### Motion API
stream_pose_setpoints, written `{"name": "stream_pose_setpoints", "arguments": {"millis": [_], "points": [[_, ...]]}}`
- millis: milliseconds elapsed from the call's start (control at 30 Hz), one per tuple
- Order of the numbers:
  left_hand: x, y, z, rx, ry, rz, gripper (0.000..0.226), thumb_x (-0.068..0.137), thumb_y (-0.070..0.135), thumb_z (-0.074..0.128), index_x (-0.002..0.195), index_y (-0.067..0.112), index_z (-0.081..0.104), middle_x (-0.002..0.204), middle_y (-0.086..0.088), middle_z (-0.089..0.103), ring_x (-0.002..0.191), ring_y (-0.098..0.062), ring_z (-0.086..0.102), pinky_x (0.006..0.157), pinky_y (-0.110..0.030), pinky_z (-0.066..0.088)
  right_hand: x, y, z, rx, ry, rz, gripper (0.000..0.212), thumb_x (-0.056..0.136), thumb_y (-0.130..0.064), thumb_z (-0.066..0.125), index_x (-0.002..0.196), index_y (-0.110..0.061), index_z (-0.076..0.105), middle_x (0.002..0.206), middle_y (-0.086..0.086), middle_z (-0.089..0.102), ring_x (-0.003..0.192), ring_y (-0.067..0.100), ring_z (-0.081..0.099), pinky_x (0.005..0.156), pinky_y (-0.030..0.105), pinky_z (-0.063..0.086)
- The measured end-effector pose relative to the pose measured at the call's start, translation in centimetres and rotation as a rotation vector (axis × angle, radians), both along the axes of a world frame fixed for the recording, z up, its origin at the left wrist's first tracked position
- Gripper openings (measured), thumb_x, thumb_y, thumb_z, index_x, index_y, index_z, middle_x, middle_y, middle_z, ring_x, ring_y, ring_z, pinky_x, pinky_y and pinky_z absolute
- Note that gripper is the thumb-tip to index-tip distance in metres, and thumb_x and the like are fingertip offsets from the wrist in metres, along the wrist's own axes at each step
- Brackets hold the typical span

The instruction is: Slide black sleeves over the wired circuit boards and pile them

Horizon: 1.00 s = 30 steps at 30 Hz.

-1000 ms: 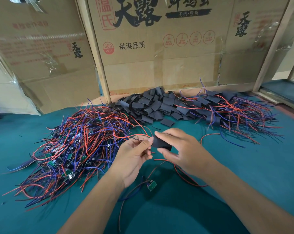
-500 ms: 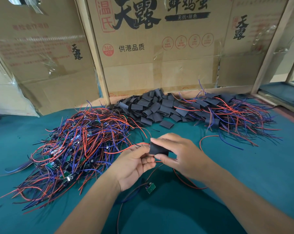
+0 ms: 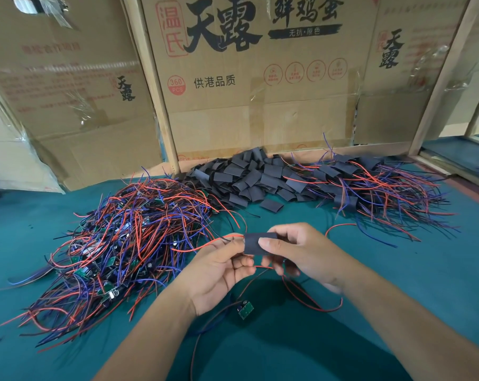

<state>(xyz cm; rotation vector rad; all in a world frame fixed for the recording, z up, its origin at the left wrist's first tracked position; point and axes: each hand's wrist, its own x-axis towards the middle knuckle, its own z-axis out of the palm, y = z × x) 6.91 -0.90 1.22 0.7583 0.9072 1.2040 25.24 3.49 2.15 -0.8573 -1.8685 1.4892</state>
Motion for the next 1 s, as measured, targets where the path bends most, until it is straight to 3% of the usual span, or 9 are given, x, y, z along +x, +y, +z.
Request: {"name": "stream_pose_setpoints", "arguments": {"millis": [67, 167, 300, 467, 533, 600, 667, 833, 1000], "points": [[0.2, -0.1, 0.1, 0.003, 0.005, -0.023, 0.034, 0.085, 0.014, 0.061, 0.115, -0.003, 0.059, 0.089, -0.022, 0.056, 0.06, -0.014, 0.055, 0.058, -0.023, 0.055, 0.0, 0.0, 0.1, -0.012, 0.002, 0.0, 0.018, 0.094, -0.033, 0.061, 0.083, -0.022, 0.069, 0.074, 0.002, 0.069, 0.055, 0.012, 0.054, 0.046, 0.018, 0.036], [0.6, -0.2, 0.0, 0.002, 0.003, -0.033, 0.034, 0.088, 0.013, 0.06, 0.117, -0.004, 0.057, 0.08, -0.019, 0.06, 0.059, -0.013, 0.053, 0.056, -0.021, 0.053, -0.1, 0.0, 0.0, -0.009, -0.008, -0.005, 0.018, 0.097, -0.026, 0.061, 0.086, -0.013, 0.067, 0.072, 0.001, 0.069, 0.054, 0.011, 0.053, 0.048, 0.016, 0.038], [1.0, -0.3, -0.3, -0.043, -0.056, -0.007, 0.044, 0.097, 0.008, 0.055, 0.135, -0.012, 0.046, 0.082, -0.017, 0.051, 0.056, -0.01, 0.049, 0.053, -0.019, 0.052, 0.1, -0.1, 0.2, -0.035, 0.026, -0.011, 0.015, 0.097, -0.021, 0.062, 0.084, -0.015, 0.066, 0.069, 0.0, 0.067, 0.052, 0.01, 0.053, 0.046, 0.015, 0.037], [0.6, -0.1, -0.5, -0.066, -0.09, 0.013, 0.042, 0.099, 0.005, 0.054, 0.136, -0.013, 0.044, 0.085, -0.017, 0.046, 0.054, -0.01, 0.05, 0.052, -0.02, 0.052, 0.1, -0.1, 0.2, -0.038, 0.003, -0.013, 0.016, 0.097, -0.025, 0.062, 0.091, -0.011, 0.067, 0.071, 0.0, 0.068, 0.053, 0.011, 0.053, 0.047, 0.018, 0.036], [0.5, 0.0, -0.5, -0.08, -0.071, 0.011, 0.034, 0.098, 0.005, 0.057, 0.129, -0.008, 0.052, 0.083, -0.017, 0.047, 0.053, -0.01, 0.05, 0.051, -0.02, 0.052, 0.0, -0.3, 0.3, -0.038, -0.01, -0.031, 0.016, 0.097, -0.023, 0.062, 0.091, -0.009, 0.066, 0.07, 0.0, 0.068, 0.053, 0.011, 0.052, 0.047, 0.018, 0.036], [0.7, 0.0, -0.4, -0.064, -0.012, -0.026, 0.016, 0.093, 0.009, 0.063, 0.106, 0.0, 0.06, 0.077, -0.01, 0.05, 0.053, -0.009, 0.047, 0.05, -0.02, 0.051, -0.1, -0.4, 0.4, -0.033, -0.006, -0.053, 0.018, 0.097, -0.02, 0.062, 0.09, -0.004, 0.066, 0.067, 0.001, 0.067, 0.051, 0.011, 0.051, 0.047, 0.017, 0.037], [1.0, -0.1, -0.1, -0.03, 0.012, -0.051, 0.015, 0.083, 0.015, 0.069, 0.09, 0.007, 0.059, 0.073, -0.005, 0.05, 0.054, -0.009, 0.045, 0.051, -0.02, 0.049, -0.1, -0.6, 0.7, -0.015, 0.014, -0.079, 0.017, 0.096, -0.018, 0.063, 0.088, -0.002, 0.065, 0.065, 0.001, 0.066, 0.05, 0.01, 0.05, 0.048, 0.015, 0.04], [0.4, -0.2, 0.3, 0.022, -0.058, -0.061, 0.012, 0.083, 0.022, 0.069, 0.08, 0.013, 0.063, 0.072, -0.001, 0.052, 0.056, -0.01, 0.047, 0.055, -0.021, 0.049, 1.2, 1.3, 3.5, 0.03, 0.079, -0.302, 0.017, 0.094, -0.021, 0.065, 0.081, -0.01, 0.066, 0.065, 0.002, 0.068, 0.05, 0.007, 0.05, 0.047, 0.016, 0.04], [0.2, 0.2, 0.0, -0.026, -0.014, 0.0, 0.013, 0.085, 0.024, 0.069, 0.076, 0.015, 0.065, 0.071, 0.0, 0.052, 0.056, -0.01, 0.045, 0.054, -0.022, 0.047, 3.9, 10.4, 7.4, 0.121, 0.014, -0.606, 0.014, 0.099, -0.024, 0.059, 0.099, -0.011, 0.064, 0.075, 0.004, 0.071, 0.046, 0.008, 0.057, 0.039, 0.019, 0.035]]}}
